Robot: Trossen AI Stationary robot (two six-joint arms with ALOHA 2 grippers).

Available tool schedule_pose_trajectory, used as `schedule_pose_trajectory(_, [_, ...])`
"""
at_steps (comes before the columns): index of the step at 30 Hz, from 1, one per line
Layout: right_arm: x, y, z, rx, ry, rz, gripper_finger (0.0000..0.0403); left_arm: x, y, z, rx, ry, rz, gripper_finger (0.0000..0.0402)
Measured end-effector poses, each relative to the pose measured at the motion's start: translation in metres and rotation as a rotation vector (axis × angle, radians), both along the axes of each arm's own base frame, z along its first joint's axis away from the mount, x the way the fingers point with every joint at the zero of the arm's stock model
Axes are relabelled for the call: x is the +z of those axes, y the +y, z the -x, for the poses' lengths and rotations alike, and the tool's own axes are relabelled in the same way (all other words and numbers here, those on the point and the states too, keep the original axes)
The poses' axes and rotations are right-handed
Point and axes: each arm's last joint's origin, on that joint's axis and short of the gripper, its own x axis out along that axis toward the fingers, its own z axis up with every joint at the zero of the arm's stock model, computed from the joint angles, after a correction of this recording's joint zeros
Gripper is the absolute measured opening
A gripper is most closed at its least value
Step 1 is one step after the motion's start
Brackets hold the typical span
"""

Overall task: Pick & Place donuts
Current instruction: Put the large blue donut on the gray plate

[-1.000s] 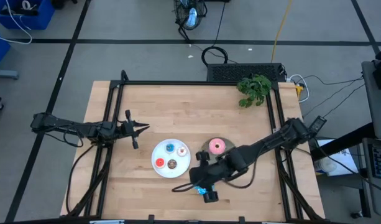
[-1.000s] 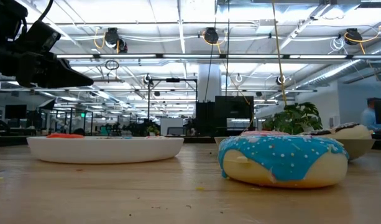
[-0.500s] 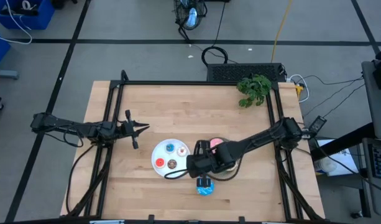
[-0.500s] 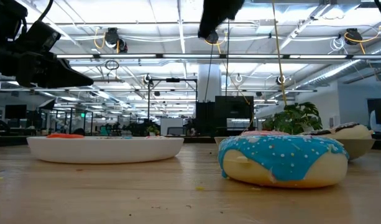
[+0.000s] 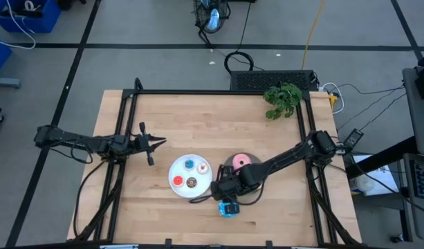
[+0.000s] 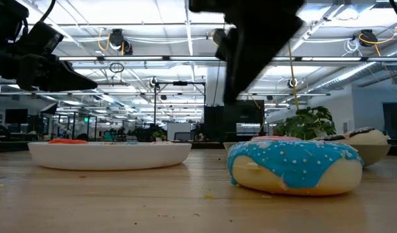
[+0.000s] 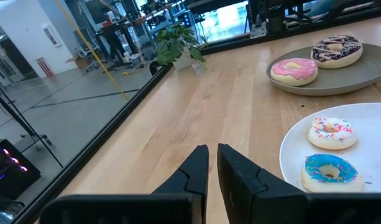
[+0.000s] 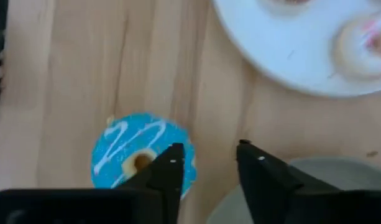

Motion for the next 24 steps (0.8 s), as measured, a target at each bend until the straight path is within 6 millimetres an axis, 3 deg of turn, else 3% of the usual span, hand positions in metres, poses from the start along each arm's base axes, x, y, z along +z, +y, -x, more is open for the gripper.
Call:
schedule_pose_trajectory(5, [-0.014, 0.001, 0.004, 0.030, 0.025, -0.062, 0.0199, 0.000, 0.000, 0.000, 0.000, -0.001, 0.000, 0.0042])
schedule_pose_trajectory(11, [-0.013, 0.009, 0.005, 0.088, -0.001, -0.066, 0.0265, 0.002, 0.000, 0.000, 0.000, -0.028, 0.004, 0.0042])
schedule_pose_trajectory(16, [-0.016, 0.016, 0.003, 0.115, -0.038, -0.047, 0.0276, 0.003, 0.000, -0.001, 0.000, -0.031, 0.004, 0.0042])
schedule_pose_trajectory(24, [-0.044, 0.018, 0.003, 0.120, 0.074, -0.013, 0.0260, 0.003, 0.000, -0.001, 0.000, -0.034, 0.004, 0.0042])
